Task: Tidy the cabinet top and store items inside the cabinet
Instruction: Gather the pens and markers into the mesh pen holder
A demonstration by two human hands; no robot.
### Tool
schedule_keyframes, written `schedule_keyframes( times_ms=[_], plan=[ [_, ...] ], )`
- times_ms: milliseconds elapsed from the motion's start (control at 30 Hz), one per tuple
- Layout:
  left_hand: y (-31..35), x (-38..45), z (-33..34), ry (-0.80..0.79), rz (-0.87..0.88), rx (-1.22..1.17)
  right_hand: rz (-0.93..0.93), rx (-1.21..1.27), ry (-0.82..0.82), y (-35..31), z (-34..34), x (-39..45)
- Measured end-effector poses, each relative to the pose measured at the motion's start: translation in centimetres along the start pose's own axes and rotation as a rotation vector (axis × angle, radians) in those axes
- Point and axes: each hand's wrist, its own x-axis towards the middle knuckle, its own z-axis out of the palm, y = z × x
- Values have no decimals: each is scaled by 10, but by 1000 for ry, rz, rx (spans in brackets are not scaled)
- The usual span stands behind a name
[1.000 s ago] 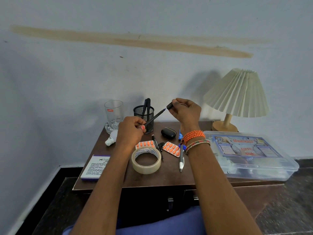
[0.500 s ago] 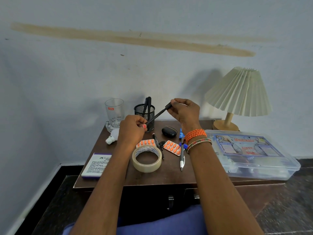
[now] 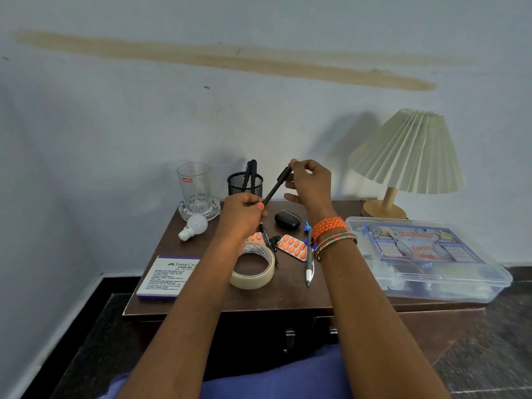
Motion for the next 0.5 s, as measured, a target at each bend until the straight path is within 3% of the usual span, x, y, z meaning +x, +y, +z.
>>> schedule_keyframes(
  times_ms=[267, 500],
  plan=[
    [3, -5, 8, -90, -146, -83, -172, -10, 192, -3, 9, -4],
    [-7, -5, 14, -113, -213, -164, -128, 81, 102, -2, 6, -2]
  ],
)
